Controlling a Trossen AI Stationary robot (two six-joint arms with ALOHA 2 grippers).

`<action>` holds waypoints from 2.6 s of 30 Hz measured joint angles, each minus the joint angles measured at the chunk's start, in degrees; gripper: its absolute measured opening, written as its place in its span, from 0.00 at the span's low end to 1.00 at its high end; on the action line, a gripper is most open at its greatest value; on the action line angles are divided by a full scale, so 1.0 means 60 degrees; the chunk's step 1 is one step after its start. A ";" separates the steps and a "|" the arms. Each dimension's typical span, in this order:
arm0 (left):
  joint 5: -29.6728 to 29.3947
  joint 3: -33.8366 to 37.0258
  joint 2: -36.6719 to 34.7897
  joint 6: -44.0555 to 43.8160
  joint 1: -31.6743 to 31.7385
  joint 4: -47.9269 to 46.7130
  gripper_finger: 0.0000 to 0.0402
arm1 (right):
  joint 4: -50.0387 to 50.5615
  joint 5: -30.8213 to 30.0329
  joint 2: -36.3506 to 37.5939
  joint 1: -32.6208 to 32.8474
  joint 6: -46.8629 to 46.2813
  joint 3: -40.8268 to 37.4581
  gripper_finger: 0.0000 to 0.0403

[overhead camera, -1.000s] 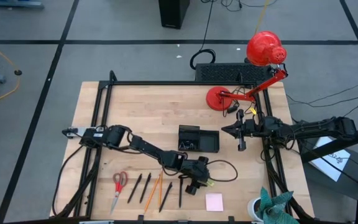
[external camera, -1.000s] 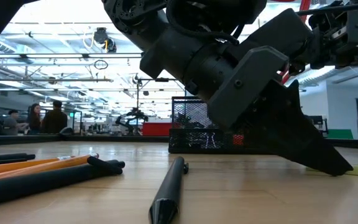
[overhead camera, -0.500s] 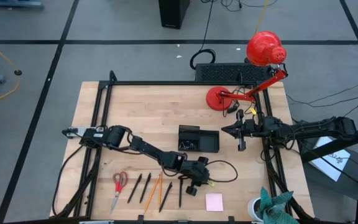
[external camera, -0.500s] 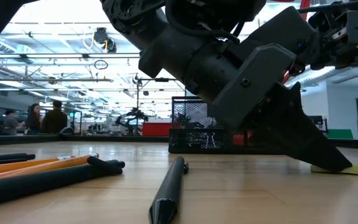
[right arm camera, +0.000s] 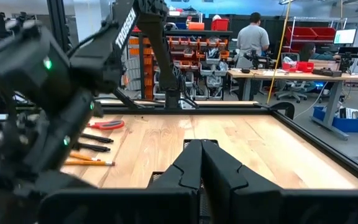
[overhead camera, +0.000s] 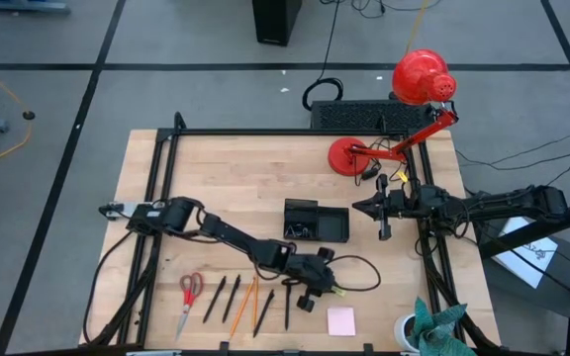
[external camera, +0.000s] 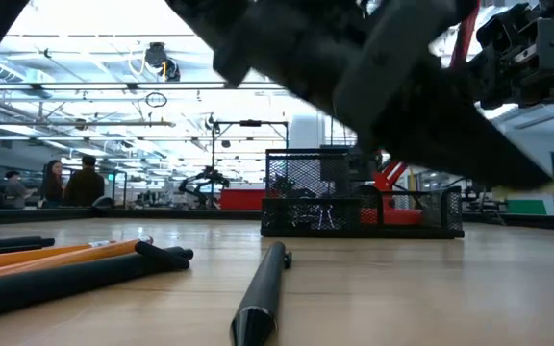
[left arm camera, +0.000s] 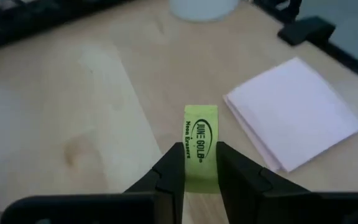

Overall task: Pick and place office supplies into organizer
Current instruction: Put the green eraser into the black desk organizer

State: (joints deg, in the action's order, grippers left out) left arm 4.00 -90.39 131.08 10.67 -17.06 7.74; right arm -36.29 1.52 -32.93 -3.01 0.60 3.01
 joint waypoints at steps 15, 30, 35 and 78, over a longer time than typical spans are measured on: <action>-0.2475 -0.0029 -0.2301 0.0377 0.0545 -0.4117 0.20 | 0.0170 0.0004 0.0004 0.0000 -0.0178 0.0000 0.01; -0.3329 -0.0022 -0.3429 -0.1494 0.1391 -0.6965 0.20 | 0.0327 0.0004 0.0007 0.0000 -0.0288 0.0000 0.01; -0.3344 -0.0022 -0.3414 -0.2205 0.1614 -0.7694 0.20 | 0.0336 0.0002 -0.0004 0.0000 -0.0317 0.0000 0.01; -0.3181 0.3552 -0.3285 -0.2399 0.1667 -0.2692 0.22 | 0.0331 0.0000 -0.0007 0.0000 -0.0423 0.0000 0.01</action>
State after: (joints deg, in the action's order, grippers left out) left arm -15.09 -69.08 111.37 -3.73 -7.06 -8.42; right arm -34.30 1.52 -32.97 -3.01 -1.93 3.01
